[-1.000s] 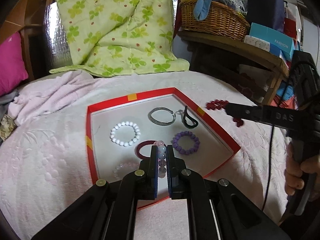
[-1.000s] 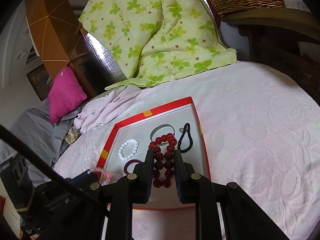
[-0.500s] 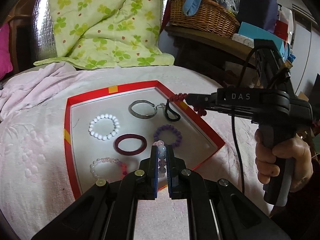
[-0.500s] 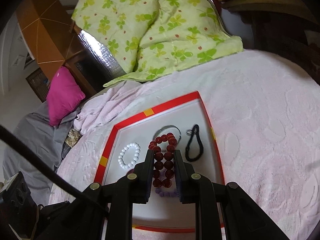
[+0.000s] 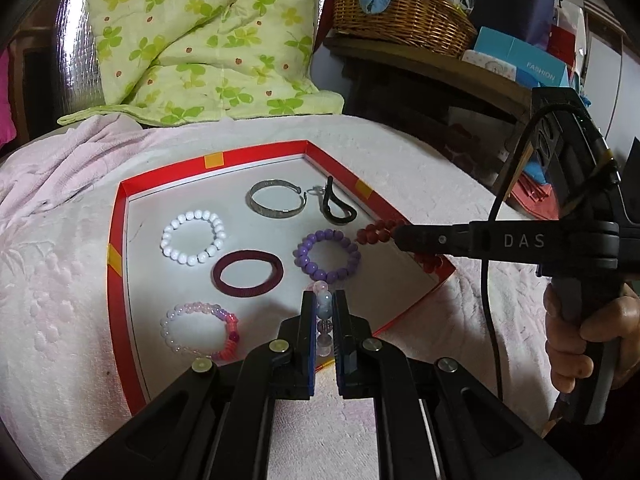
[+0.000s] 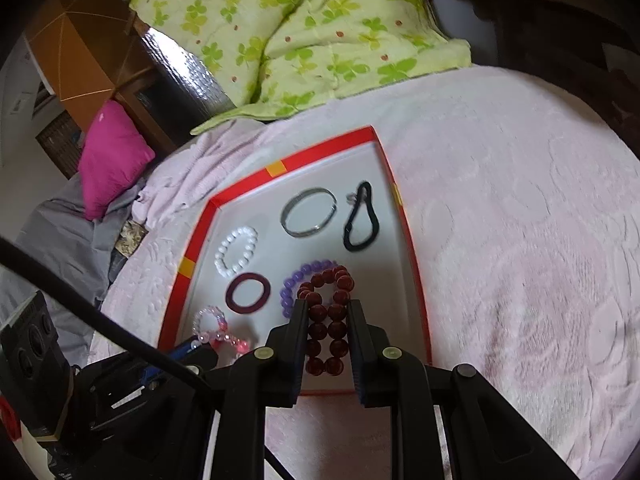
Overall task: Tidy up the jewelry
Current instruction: 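Carry both held bracelets over the red box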
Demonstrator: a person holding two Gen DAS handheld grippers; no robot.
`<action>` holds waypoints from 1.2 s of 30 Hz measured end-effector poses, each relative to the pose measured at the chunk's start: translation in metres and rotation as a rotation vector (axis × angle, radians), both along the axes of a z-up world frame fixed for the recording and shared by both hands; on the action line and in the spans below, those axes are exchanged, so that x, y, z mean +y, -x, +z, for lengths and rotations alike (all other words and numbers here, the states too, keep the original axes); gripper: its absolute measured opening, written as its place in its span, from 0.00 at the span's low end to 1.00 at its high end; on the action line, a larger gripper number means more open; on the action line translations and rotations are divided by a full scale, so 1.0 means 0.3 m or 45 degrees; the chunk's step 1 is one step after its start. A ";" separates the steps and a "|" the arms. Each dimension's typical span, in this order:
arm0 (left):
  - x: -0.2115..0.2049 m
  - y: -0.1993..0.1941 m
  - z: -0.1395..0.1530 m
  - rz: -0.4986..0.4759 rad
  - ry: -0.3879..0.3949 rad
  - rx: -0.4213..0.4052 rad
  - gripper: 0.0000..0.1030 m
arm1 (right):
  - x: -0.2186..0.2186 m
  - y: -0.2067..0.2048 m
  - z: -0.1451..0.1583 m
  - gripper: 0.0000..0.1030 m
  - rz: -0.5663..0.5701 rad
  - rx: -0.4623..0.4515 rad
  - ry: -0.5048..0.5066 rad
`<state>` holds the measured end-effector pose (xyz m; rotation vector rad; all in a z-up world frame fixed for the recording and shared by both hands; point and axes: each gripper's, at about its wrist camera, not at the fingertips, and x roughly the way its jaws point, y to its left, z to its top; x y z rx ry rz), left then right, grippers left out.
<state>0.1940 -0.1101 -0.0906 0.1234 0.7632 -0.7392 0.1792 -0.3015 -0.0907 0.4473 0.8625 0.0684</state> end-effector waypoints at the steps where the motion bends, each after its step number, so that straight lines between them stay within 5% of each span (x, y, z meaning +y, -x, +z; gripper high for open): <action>1: -0.002 0.001 -0.001 -0.001 -0.005 -0.002 0.08 | -0.006 0.001 -0.009 0.20 -0.007 0.013 0.001; 36: -0.022 -0.005 -0.031 0.024 -0.110 -0.020 0.08 | -0.014 -0.018 -0.067 0.20 -0.039 0.125 0.040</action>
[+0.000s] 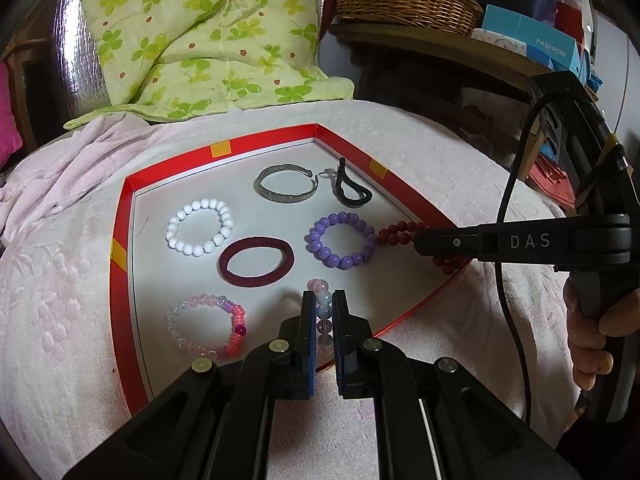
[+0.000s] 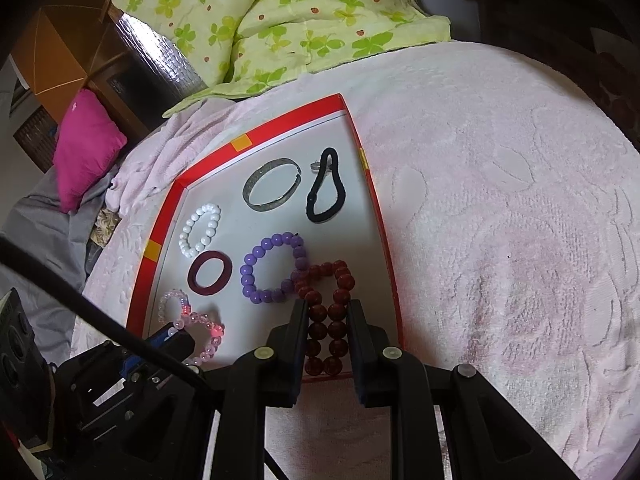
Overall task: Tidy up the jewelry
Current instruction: 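Carry both held bracelets over the red box, then lower both bracelets into the red box and open both grippers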
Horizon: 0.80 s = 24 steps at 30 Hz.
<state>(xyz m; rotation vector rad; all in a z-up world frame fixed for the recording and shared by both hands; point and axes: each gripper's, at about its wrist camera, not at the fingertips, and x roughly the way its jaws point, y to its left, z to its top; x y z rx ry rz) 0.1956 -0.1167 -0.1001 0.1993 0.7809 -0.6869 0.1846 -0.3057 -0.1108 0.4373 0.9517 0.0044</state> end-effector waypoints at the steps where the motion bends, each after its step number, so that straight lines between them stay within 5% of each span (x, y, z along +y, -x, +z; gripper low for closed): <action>1: 0.000 -0.001 0.000 0.001 0.001 0.001 0.08 | -0.001 0.000 -0.001 0.20 -0.001 0.002 -0.002; 13: -0.002 -0.003 -0.002 0.025 -0.037 0.003 0.10 | -0.016 0.002 -0.004 0.23 -0.001 0.034 -0.067; 17: 0.013 0.010 0.027 0.061 -0.040 -0.040 0.58 | -0.019 0.018 0.016 0.24 0.012 -0.005 -0.084; 24: 0.106 0.075 0.116 0.196 -0.043 -0.143 0.78 | -0.010 0.087 0.112 0.27 0.022 -0.192 -0.050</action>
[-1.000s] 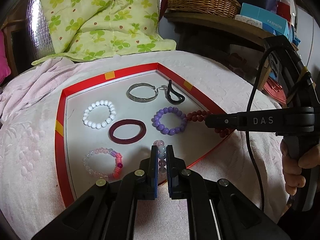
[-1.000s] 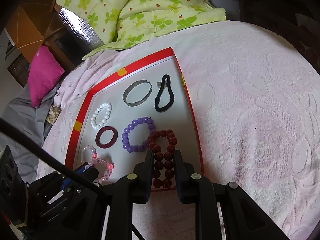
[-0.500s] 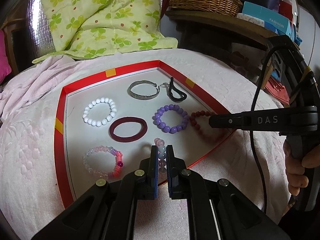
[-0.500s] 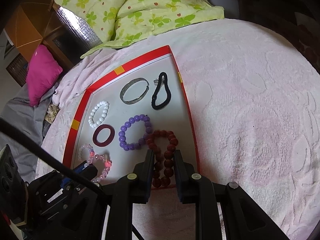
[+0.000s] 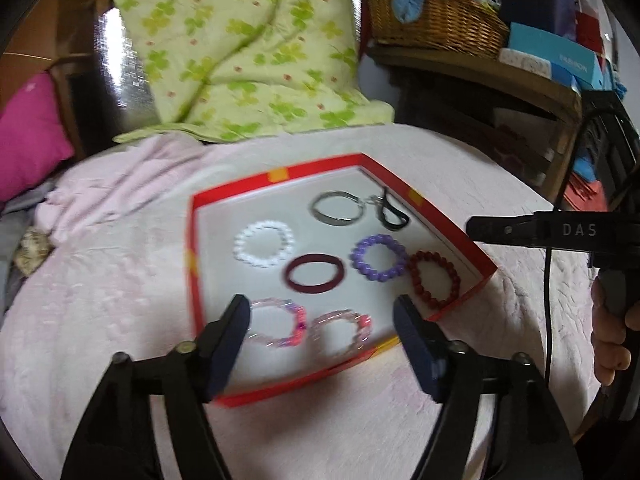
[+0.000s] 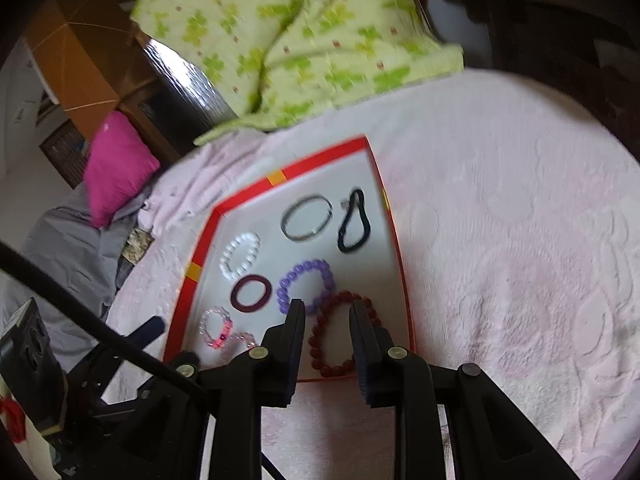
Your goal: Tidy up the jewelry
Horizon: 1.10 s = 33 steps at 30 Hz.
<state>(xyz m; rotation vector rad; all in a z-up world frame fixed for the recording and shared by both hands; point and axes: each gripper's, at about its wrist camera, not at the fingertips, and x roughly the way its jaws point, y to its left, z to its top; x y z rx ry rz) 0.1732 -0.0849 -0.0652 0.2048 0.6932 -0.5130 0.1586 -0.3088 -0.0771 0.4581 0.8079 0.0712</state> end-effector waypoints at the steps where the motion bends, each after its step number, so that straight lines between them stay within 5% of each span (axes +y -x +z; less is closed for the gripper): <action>1: 0.019 0.017 0.012 0.016 0.004 -0.011 0.80 | 0.008 0.018 0.015 0.31 -0.006 -0.021 0.023; 4: 0.072 0.079 0.050 0.094 0.009 -0.024 0.84 | 0.049 0.074 0.062 0.51 -0.014 -0.082 0.116; 10: 0.169 0.224 0.103 0.272 -0.072 -0.072 0.86 | 0.195 0.252 0.158 0.61 0.028 -0.227 0.308; 19: 0.248 0.421 0.308 0.467 -0.178 -0.256 0.87 | 0.370 0.507 0.289 0.63 0.062 -0.300 0.460; 33: 0.308 0.726 0.594 0.551 -0.048 -0.423 0.88 | 0.401 0.768 0.521 0.70 -0.075 -0.389 0.473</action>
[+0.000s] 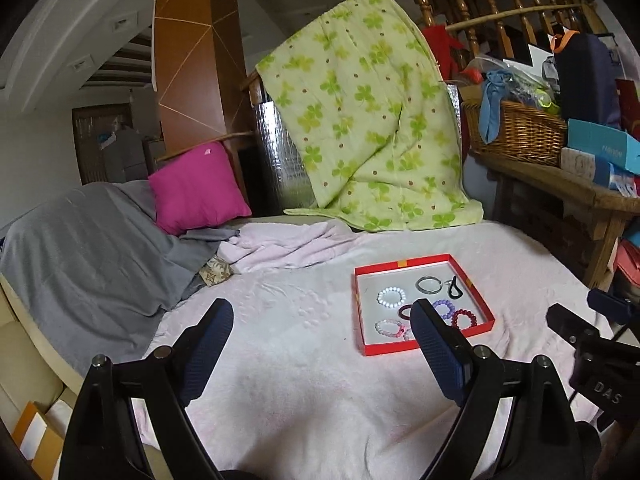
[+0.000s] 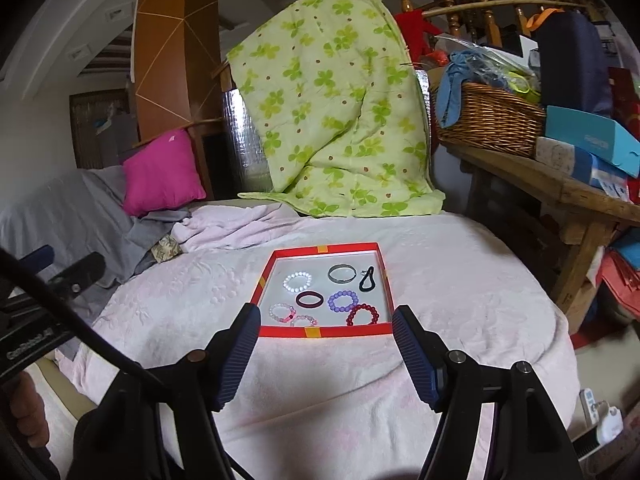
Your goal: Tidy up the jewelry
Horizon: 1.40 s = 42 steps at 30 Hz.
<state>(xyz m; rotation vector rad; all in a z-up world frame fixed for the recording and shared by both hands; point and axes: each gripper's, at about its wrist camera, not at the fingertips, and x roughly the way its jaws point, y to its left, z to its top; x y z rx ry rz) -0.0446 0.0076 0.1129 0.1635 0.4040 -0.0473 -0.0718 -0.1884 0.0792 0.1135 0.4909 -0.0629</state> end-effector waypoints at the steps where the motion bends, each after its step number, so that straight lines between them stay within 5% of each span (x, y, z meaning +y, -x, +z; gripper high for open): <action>1: -0.001 0.010 0.006 0.005 -0.003 -0.004 0.88 | 0.002 0.008 0.009 0.70 -0.006 0.003 -0.007; 42: 0.072 0.063 0.056 0.086 0.059 -0.026 0.89 | 0.082 0.050 0.050 0.72 0.013 0.035 0.014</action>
